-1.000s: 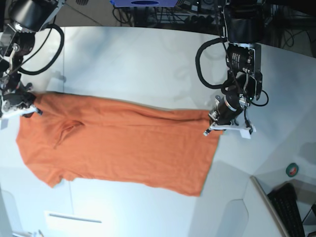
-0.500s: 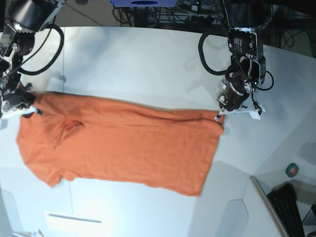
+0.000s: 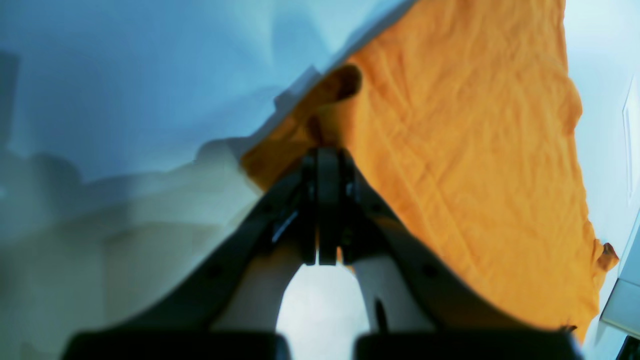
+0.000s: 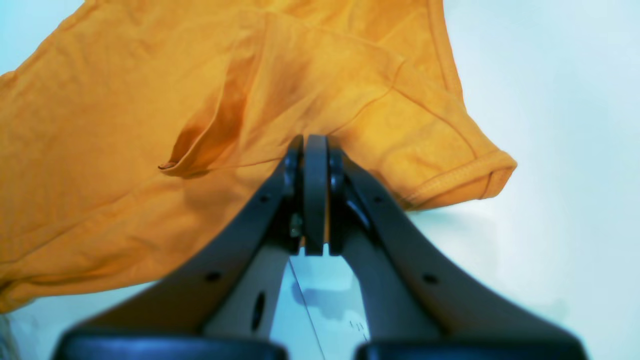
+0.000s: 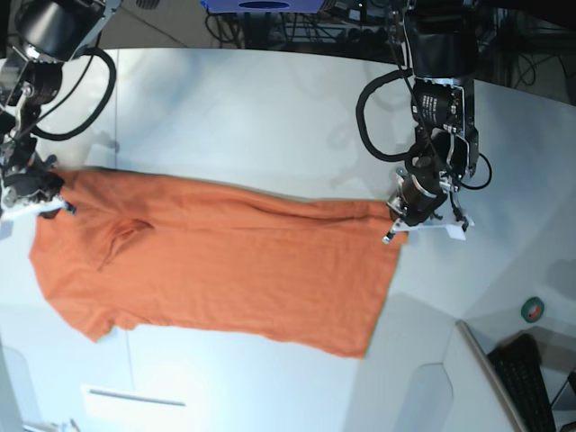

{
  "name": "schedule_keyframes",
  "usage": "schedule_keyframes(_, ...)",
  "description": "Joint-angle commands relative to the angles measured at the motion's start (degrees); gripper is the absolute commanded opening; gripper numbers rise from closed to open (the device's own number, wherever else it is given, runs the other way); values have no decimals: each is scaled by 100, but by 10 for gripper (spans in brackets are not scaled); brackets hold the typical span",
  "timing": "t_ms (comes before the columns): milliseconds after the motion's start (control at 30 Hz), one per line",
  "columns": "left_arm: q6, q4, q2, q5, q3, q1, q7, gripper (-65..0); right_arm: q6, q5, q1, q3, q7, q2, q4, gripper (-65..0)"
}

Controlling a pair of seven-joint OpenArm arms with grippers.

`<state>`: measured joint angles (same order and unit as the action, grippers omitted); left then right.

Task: Layout the t-shirt on the table in an organized manner, then fold the t-shirt properly
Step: 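Release the shirt and raise both grippers off the fabric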

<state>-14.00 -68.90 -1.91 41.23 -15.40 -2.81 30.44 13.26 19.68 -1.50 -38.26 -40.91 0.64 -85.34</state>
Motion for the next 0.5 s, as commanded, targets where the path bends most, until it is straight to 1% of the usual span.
schedule_keyframes(0,33,-68,-15,31,-3,-84,-68,-650,24,76,75,-20,104,63,-95,-650)
schedule_keyframes(200,33,-59,-7,31,-3,-137,-77,-650,24,76,75,-11,104,63,-95,-650)
schedule_keyframes(267,33,-24,46,31,-3,-260,-59,-650,24,76,75,-3,104,63,-95,-650)
schedule_keyframes(467,50,811,64,31,-3,-814,-85,-650,24,76,75,-20,104,63,-95,-650)
